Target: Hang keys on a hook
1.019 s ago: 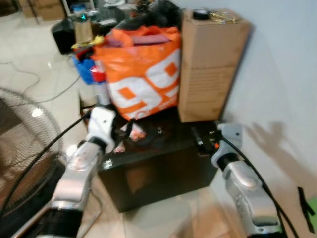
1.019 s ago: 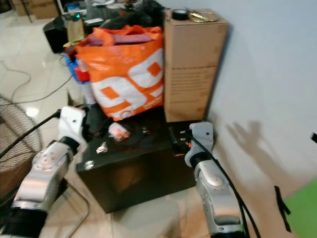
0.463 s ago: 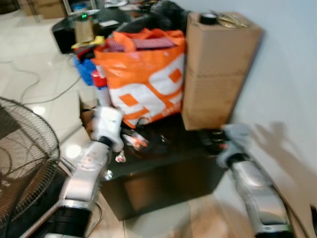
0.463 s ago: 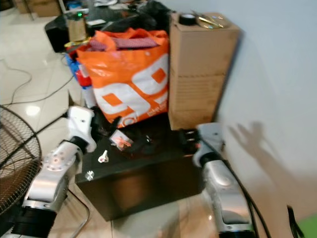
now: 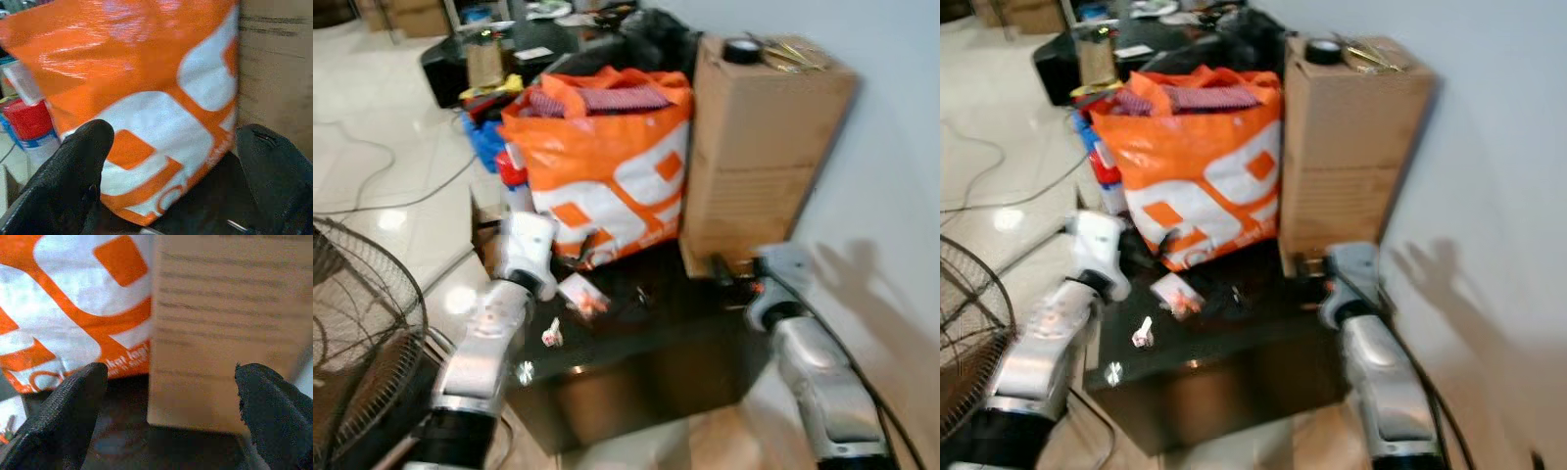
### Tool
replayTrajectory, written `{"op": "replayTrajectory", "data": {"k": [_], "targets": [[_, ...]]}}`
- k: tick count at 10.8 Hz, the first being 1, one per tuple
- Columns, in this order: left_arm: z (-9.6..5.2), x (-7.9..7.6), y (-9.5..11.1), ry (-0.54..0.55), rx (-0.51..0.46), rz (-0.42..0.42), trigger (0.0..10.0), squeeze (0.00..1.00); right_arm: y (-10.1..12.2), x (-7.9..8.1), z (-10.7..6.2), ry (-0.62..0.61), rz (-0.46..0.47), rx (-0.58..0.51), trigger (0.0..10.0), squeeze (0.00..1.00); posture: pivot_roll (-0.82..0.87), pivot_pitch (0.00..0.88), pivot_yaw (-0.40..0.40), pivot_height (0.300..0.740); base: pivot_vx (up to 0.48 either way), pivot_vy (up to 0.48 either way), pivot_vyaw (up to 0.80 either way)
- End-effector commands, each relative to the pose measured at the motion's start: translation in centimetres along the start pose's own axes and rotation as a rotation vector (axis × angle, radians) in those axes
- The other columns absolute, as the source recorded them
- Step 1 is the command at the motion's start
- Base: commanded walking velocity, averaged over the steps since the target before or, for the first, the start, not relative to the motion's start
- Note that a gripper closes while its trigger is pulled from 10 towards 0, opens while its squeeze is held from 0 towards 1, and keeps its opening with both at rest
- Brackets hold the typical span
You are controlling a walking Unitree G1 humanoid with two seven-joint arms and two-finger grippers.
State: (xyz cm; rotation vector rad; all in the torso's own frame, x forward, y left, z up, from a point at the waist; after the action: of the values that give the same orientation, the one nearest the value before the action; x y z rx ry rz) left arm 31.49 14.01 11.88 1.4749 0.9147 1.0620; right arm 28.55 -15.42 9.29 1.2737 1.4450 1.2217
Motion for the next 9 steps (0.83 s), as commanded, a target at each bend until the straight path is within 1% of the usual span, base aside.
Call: {"op": "replayTrajectory", "data": {"k": [1,2,3,4,5,6,7,9], "targets": [[-0.2,1.1,0.1,0.029,0.004,0.012,10.0,0.51,0.2,1.1,0.3,0.046,-0.008,0.002,10.0,1.0,-0.04,0.0,0.026,0.74,0.379,0.0,0.8],[-0.3,1.1,0.1,0.026,0.007,0.009,10.0,0.51,0.2,1.1,0.3,0.043,-0.005,-0.001,10.0,1.0,-0.04,0.0,0.025,0.74,0.379,0.0,0.8],[-0.3,1.0,0.1,0.026,0.007,0.01,10.0,0.51,0.2,0.7,0.3,0.024,0.03,-0.004,10.0,1.0,-0.04,0.0,0.024,0.74,0.379,0.0,0.0],[-0.3,0.9,0.0,0.025,0.01,0.005,10.0,0.51,0.2,0.4,0.3,0.014,0.02,0.0,10.0,1.0,-0.04,0.0,0.024,0.74,0.371,0.0,0.0],[-0.3,0.7,-0.3,0.006,0.041,0.007,10.0,0.51,0.2,0.1,0.4,0.009,0.015,0.004,10.0,1.0,-0.03,0.0,0.021,0.74,0.0,0.0,0.0],[-0.2,0.3,-0.4,-0.018,0.047,0.005,10.0,0.51,0.1,-0.1,0.4,0.007,0.008,0.009,10.0,1.0,-0.03,0.0,0.021,0.74,0.0,0.0,0.0],[-0.3,0.1,-0.2,-0.028,0.028,-0.003,10.0,0.53,0.0,-0.2,0.4,0.007,0.002,0.016,10.0,1.0,-0.03,0.0,0.021,0.74,0.0,0.0,0.0],[-0.4,-0.2,-0.2,-0.059,0.034,-0.027,10.0,0.51,-0.2,-0.1,0.5,0.014,-0.009,0.029,10.0,1.0,-0.03,0.0,0.021,0.74,0.0,0.0,0.0]]}}
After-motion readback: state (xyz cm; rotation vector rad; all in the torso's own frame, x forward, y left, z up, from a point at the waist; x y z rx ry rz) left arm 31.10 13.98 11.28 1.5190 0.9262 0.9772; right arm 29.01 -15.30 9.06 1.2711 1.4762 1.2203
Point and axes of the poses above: a point about 5 cm out from each wrist's last joint towards the gripper, its own z axis pointing out of the wrist towards the gripper, its own y axis along the axis of the wrist's last joint, x = y × z, the point moved 2 cm from there along z, pointing out of the wrist towards the gripper, and after that the axes turned 2 degrees about z, right-handed, at the moved point
